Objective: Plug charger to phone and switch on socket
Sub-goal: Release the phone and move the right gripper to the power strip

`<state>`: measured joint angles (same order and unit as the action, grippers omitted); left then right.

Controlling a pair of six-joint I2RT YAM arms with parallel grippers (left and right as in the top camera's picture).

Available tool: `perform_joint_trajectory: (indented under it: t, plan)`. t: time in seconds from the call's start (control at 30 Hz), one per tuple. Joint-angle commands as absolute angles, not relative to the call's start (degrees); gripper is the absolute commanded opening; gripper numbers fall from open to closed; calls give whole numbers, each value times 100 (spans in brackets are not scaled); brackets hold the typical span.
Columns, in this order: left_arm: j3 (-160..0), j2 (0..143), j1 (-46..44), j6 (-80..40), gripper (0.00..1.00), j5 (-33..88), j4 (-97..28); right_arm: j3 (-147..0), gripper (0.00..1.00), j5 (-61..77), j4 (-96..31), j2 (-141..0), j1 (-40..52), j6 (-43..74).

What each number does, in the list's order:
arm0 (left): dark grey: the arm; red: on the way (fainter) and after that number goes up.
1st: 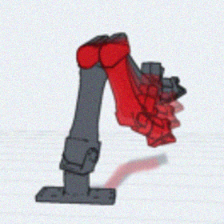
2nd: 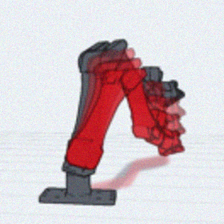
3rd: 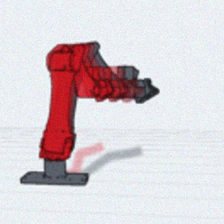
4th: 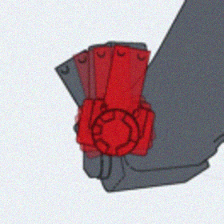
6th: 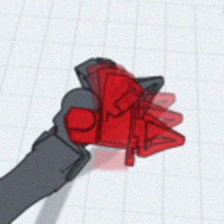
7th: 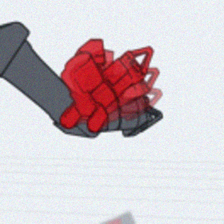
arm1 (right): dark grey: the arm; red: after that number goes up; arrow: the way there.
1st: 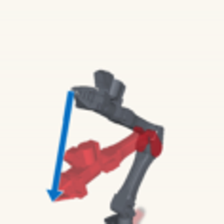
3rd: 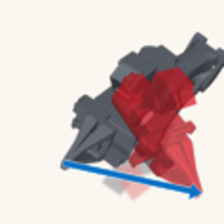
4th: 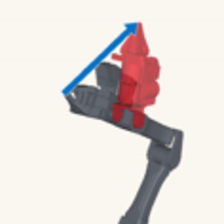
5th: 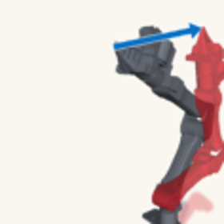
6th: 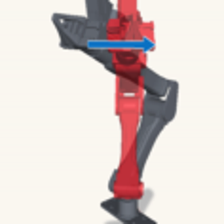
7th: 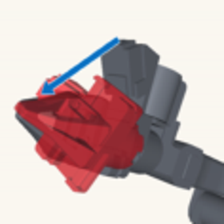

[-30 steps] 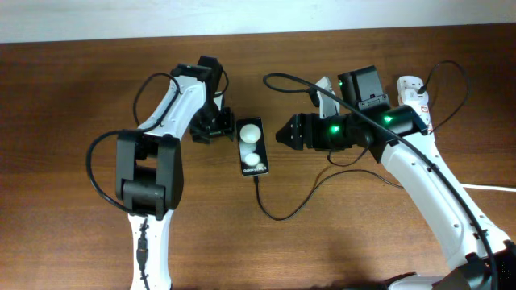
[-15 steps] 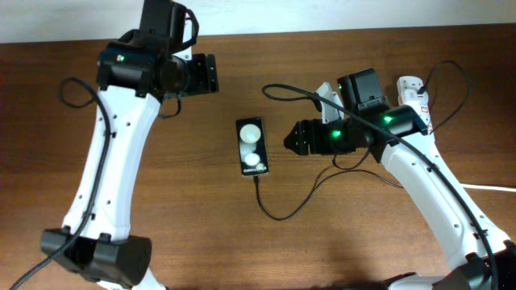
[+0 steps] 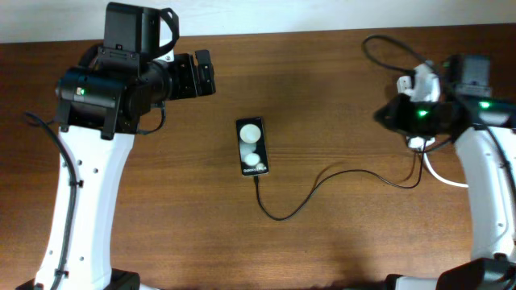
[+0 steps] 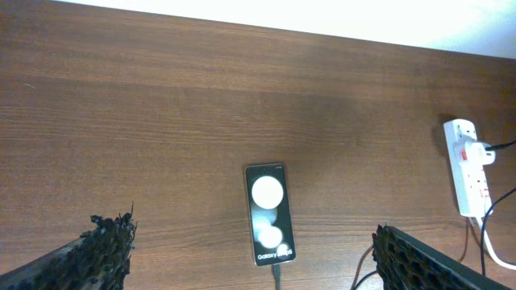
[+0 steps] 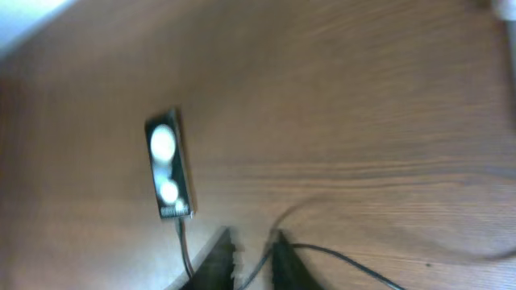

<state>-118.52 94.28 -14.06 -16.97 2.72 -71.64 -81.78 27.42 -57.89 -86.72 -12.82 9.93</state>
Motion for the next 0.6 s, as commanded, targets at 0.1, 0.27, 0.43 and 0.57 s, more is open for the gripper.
perform_joint_trajectory:
  t: [0.1, 0.27, 0.43, 0.57]
  plan:
    - [-11898, 9395, -1374, -1710, 99, 209, -7170, -8816, 4, 2163, -5819, -8584, -2182, 945]
    - [-11898, 9395, -1374, -1710, 99, 209, -7170, -9380, 4, 1988, -6025, -9262, -2882, 1116]
    - [-11898, 9395, -1374, -1710, 99, 209, -7170, -9483, 4, 2021, -5655, -10156, -3079, 1236]
    - [-11898, 9395, -1374, -1710, 99, 209, -7170, -9483, 4, 2005, -5194, -10860, -3083, 1090]
